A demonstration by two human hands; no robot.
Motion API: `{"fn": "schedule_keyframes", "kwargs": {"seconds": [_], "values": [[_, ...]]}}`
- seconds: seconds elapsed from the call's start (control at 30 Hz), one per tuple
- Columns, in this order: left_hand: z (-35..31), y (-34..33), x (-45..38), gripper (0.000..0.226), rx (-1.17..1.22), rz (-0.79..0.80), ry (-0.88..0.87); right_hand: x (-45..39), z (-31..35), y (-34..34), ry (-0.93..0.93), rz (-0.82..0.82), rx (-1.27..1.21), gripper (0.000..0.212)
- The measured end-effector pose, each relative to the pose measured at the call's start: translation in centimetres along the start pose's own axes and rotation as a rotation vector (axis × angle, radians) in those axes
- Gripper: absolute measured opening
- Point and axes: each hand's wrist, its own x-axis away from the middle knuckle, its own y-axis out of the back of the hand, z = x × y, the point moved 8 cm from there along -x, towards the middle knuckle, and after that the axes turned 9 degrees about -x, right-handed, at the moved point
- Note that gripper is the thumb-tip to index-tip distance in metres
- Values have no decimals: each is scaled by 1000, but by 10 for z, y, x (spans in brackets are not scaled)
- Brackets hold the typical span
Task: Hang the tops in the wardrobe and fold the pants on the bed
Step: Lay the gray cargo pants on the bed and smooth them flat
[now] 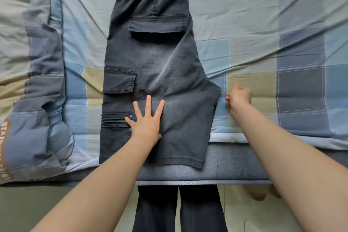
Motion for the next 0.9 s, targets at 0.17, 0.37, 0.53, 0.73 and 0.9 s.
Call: {"fn": "schedule_keyframes", "kwargs": {"seconds": [0.17, 0.37, 0.53, 0.73, 0.9], "values": [[-38, 6, 17, 110, -85, -169, -79, 22, -7, -29, 234, 406, 478, 42], [-138, -25, 51, 84, -154, -93, -498, 1, 7, -18, 95, 514, 380, 25], [-143, 26, 46, 35, 259, -338, -327, 13, 22, -27, 105, 704, 460, 28], [-128, 28, 22, 80, 797, -111, 77, 61, 45, -67, 313, 827, 777, 26], [-104, 12, 21, 32, 1042, -97, 290, 92, 46, -100, 217, 831, 728, 15]]}}
